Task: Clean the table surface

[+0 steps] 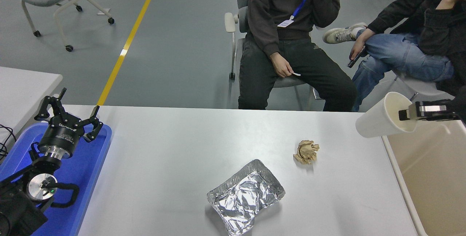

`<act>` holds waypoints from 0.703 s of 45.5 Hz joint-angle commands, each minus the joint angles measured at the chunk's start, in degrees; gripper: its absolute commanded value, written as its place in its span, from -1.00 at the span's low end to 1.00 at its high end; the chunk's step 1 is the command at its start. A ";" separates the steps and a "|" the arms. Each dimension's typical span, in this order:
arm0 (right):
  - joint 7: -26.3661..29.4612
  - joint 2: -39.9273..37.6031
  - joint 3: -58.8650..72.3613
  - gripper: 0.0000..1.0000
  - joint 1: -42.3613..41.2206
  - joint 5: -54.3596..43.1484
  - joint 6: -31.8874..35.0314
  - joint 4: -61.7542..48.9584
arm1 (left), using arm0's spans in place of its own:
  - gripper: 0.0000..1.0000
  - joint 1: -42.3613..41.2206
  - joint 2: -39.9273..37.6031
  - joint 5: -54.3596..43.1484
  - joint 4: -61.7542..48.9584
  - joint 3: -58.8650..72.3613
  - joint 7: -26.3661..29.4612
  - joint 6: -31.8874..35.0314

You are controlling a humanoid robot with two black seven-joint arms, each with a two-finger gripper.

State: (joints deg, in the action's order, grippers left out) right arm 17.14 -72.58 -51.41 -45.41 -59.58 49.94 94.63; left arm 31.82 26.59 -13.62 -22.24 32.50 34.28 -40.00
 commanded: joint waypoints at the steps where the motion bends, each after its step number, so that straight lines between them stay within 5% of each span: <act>1: -0.09 -2.13 -0.01 -1.00 -2.05 1.14 0.06 -0.85 | 1.00 0.00 -0.04 0.00 0.00 -0.06 0.00 0.01; 11: -1.67 -1.25 0.43 -1.00 -1.87 0.35 0.06 -7.88 | 1.00 0.00 -0.04 0.00 0.00 -0.06 0.00 0.01; 32: -15.55 -1.25 1.31 -1.00 -0.91 -8.00 0.06 -19.57 | 1.00 0.00 0.04 0.00 0.00 0.02 0.00 -0.07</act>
State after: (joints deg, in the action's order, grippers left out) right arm 7.24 -73.83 -50.54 -47.01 -63.55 50.00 80.20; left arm 31.82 26.60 -13.62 -22.23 32.47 34.28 -40.01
